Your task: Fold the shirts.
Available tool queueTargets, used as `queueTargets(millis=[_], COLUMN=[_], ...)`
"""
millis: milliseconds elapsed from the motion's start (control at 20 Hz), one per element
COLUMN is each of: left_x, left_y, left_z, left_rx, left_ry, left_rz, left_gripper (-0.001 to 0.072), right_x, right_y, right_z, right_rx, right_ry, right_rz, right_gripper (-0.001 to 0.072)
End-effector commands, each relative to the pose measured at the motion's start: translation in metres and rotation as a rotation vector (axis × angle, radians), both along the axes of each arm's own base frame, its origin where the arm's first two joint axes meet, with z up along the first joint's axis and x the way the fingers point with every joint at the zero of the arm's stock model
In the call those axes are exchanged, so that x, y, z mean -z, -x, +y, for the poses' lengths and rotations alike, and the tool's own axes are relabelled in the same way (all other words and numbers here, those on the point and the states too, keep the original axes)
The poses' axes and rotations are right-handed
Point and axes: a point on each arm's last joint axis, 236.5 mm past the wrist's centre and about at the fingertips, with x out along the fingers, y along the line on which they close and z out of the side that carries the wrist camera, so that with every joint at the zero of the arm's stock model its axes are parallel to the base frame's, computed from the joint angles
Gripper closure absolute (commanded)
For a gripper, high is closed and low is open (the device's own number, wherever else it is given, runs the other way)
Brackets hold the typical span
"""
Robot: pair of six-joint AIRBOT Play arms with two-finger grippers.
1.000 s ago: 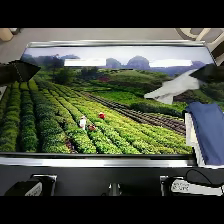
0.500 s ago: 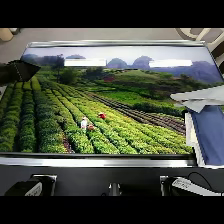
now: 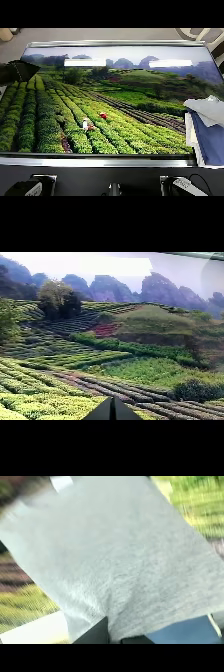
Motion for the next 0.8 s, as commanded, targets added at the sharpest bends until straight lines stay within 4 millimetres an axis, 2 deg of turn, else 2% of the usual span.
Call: queueTargets(millis=[0,150,250,300,350,400,500,550,650,700,750], left_x=[0.0,0.0,0.0,0.0,0.0,0.0,-0.002,-0.004,-0.013,-0.019,-0.02], left_y=[0.0,0.0,0.0,0.0,0.0,0.0,0.001,0.001,-0.005,-0.011,-0.018], left_z=[0.0,0.0,0.0,0.0,0.0,0.0,-0.003,-0.005,-0.004,-0.002,-0.001], left_rx=[0.006,0.006,0.007,0.007,0.007,0.008,0.015,0.019,0.002,-0.015,-0.022], left_ry=[-0.012,-0.012,-0.011,-0.011,-0.011,-0.009,0.009,0.021,0.029,0.019,-0.017], left_rz=[-0.006,-0.007,-0.007,-0.006,-0.007,-0.007,-0.008,-0.01,-0.049,-0.081,-0.096], left_gripper=[0.0685,0.0685,0.0685,0.0685,0.0685,0.0685,0.0685,0.0685,0.0686,0.0687,0.0688], right_x=[0.051,0.109,0.141,0.149,0.149,0.14,0.102,0.067,-0.023,-0.073,-0.11], right_y=[0.074,0.112,0.125,0.121,0.112,0.102,0.085,0.071,0.035,0.011,-0.011], right_z=[0.003,0.03,0.041,0.039,0.029,0.015,-0.019,-0.044,-0.087,-0.095,-0.092], right_rx=[0.097,0.114,0.115,0.117,0.109,0.088,0.082,0.087,0.142,0.154,0.136], right_ry=[-0.024,-0.077,-0.095,-0.087,-0.048,0.017,0.175,0.305,0.568,0.676,0.753], right_rz=[0.305,0.438,0.478,0.462,0.423,0.38,0.297,0.226,0.011,-0.134,-0.241], right_gripper=[0.0696,0.0696,0.068,0.0454,0.0121,0.0016,0.0005,0.0007,0.0056,0.0069,0.0096])
